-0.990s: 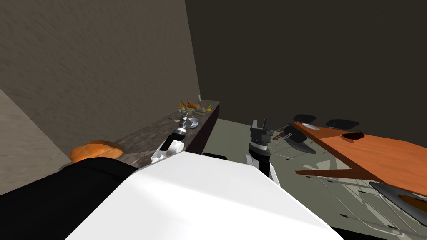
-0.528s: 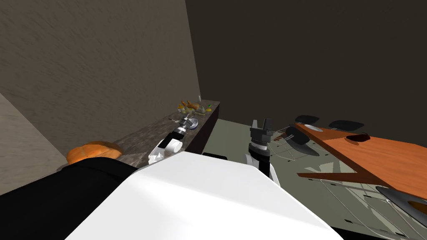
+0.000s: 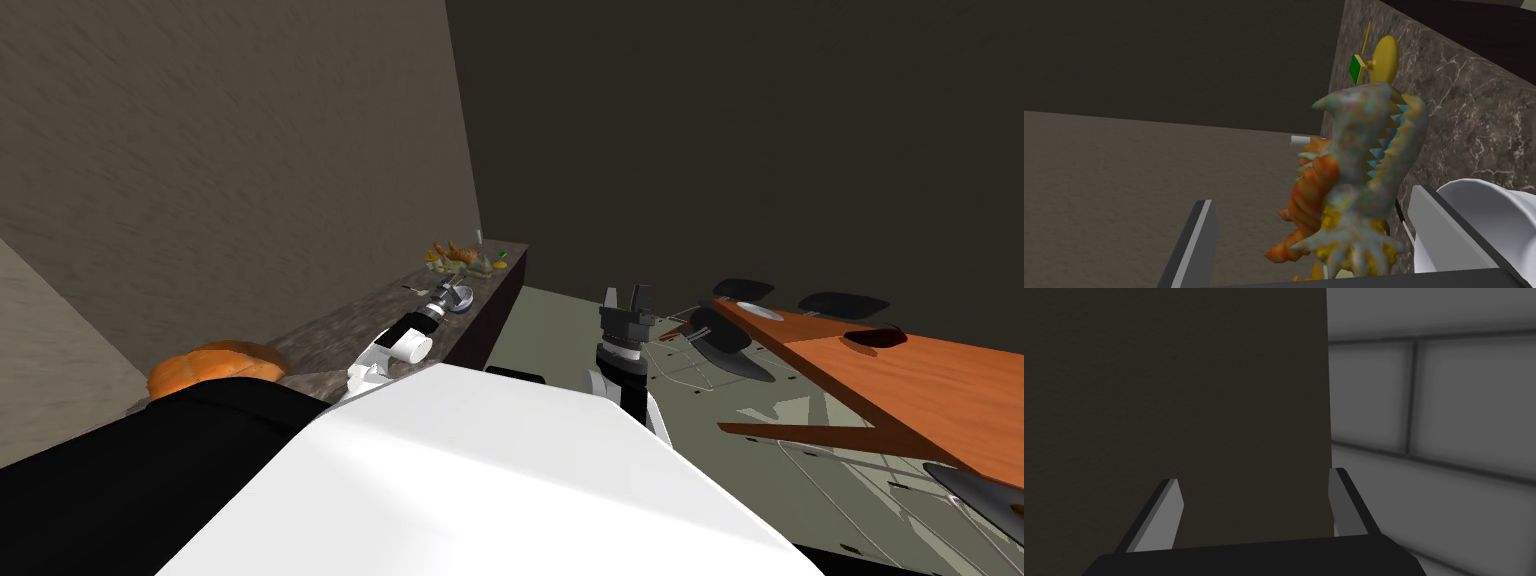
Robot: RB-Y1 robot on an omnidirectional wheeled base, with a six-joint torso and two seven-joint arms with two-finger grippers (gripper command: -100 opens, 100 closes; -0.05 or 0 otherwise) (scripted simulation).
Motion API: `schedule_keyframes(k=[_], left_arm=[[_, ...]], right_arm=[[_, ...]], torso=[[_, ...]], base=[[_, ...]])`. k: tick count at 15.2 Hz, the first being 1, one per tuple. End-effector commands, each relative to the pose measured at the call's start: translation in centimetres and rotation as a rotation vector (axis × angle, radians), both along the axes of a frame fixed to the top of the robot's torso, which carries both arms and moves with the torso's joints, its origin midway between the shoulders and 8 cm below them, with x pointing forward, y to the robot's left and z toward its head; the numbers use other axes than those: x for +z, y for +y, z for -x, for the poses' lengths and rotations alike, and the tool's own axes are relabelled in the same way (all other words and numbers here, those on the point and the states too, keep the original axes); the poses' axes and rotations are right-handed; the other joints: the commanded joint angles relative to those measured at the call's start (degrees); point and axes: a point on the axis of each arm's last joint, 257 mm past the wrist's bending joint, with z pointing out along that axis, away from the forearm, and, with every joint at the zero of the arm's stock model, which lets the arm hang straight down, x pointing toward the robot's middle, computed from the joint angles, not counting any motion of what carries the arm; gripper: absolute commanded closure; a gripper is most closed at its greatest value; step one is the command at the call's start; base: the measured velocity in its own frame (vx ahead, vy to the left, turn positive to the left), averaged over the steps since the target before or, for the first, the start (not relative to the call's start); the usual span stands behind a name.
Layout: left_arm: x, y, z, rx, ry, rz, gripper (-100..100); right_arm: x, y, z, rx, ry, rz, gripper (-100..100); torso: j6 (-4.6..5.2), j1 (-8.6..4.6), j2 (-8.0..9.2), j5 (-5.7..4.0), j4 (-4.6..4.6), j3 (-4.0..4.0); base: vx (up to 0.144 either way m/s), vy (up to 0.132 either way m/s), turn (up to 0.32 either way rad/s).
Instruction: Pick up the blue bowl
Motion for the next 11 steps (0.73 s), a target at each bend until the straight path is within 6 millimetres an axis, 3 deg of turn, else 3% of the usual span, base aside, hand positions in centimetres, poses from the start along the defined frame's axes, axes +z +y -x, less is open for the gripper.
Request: schedule_keyframes(k=[1,11], left_arm=[[-0.9,0.2,0.0,0.003,0.034,0.000,-100],[-4.6,1.5,0.1,0.004,0.238,0.053,-100]], right_arm=[[0.0,0.0,0.0,0.000,0.000,0.000,0],[0.0,0.0,0.0,0.000,0.000,0.000,0]], torso=[[0.00,0.00,0.00,0.00,0.00,0.00],[-0.01,0.00,0.00,0.00,0.00,0.00]], base=[[0.022,-0.008,-0.004],[0.040,-0.014,0.019]])
